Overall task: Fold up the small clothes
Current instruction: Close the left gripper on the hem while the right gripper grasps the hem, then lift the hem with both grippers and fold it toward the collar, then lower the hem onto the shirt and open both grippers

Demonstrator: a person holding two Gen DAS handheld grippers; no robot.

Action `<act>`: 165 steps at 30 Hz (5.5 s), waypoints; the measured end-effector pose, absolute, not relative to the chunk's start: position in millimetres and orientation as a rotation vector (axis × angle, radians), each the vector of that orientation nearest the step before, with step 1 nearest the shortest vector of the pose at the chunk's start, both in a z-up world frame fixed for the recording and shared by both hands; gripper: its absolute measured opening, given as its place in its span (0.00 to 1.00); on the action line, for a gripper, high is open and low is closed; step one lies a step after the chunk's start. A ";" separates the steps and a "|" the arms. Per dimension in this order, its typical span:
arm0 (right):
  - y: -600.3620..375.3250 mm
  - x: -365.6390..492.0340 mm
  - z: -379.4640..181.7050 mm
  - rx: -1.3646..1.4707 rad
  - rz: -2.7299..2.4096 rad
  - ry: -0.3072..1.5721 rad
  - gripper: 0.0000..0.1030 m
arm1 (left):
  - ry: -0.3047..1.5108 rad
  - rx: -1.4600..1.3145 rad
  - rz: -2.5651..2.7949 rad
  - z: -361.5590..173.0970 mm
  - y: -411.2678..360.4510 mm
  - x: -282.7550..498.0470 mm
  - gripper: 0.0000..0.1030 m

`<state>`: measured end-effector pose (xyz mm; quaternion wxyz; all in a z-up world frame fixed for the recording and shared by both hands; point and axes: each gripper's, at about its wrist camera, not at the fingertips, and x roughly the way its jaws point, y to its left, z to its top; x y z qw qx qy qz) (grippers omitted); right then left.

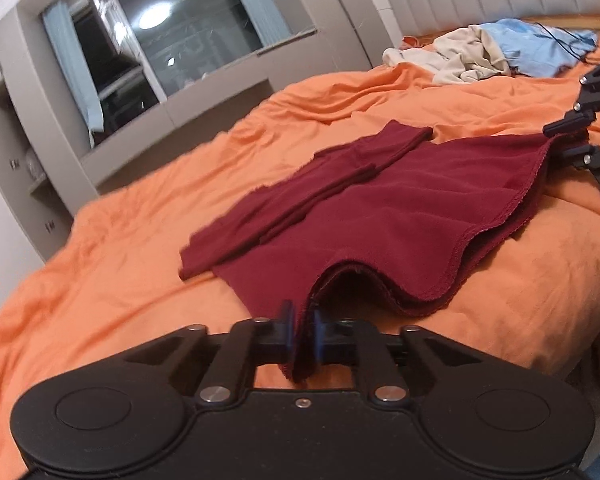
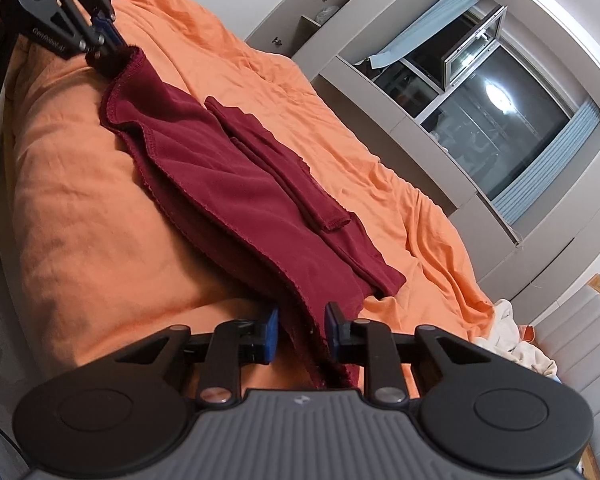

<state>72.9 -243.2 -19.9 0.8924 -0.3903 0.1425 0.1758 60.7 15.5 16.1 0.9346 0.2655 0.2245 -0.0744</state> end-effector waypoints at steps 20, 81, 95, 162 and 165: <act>-298.4 11.9 85.8 -0.619 0.294 0.028 0.00 | -0.001 0.519 0.013 109.9 28.9 -30.2 0.00; -279.1 -40.6 74.0 -0.837 0.249 0.093 0.05 | 0.166 0.591 -0.079 132.8 9.4 -103.5 0.04; -263.3 94.1 91.8 -0.764 0.109 -0.043 0.05 | 0.076 0.563 -0.025 158.9 14.1 38.4 0.04; -224.0 334.8 22.4 -0.664 0.281 0.324 1.00 | 0.746 -0.277 -0.074 18.0 196.8 318.9 0.99; -220.7 319.4 29.7 -0.643 0.311 0.306 1.00 | 0.788 -0.345 -0.124 5.7 203.3 315.4 0.99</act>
